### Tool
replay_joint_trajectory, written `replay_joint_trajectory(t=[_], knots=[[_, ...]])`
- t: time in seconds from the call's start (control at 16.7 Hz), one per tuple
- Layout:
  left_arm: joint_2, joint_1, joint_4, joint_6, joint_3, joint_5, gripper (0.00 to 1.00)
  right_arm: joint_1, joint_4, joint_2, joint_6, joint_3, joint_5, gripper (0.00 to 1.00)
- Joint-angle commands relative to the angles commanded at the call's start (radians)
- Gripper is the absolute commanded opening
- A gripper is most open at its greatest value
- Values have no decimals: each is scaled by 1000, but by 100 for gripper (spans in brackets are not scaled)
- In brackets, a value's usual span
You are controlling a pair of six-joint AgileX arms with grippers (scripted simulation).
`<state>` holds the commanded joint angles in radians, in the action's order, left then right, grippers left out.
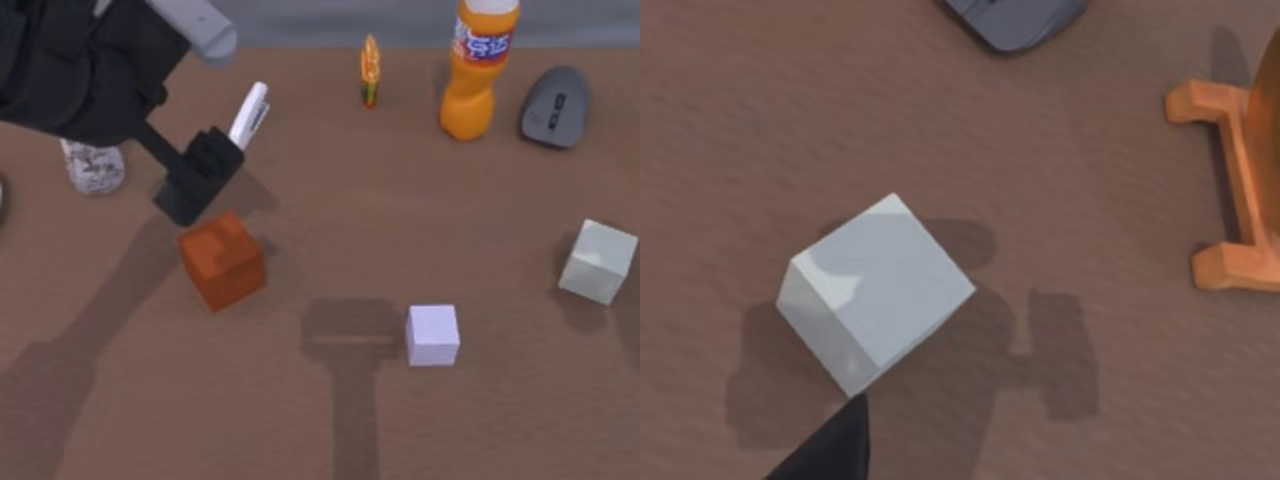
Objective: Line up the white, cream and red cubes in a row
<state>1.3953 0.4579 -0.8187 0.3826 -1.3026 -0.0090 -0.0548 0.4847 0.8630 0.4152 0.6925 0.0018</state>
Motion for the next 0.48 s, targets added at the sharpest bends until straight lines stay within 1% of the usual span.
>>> replay_joint_trajectory(t=[0.24, 0.48], knots=[[-473, -169, 244, -125, 438, -4, 100, -24, 212, 423, 175, 280, 2, 100], [-864, -308, 475, -234, 818, -4, 100, -45, 396, 766, 330, 528, 2, 100]])
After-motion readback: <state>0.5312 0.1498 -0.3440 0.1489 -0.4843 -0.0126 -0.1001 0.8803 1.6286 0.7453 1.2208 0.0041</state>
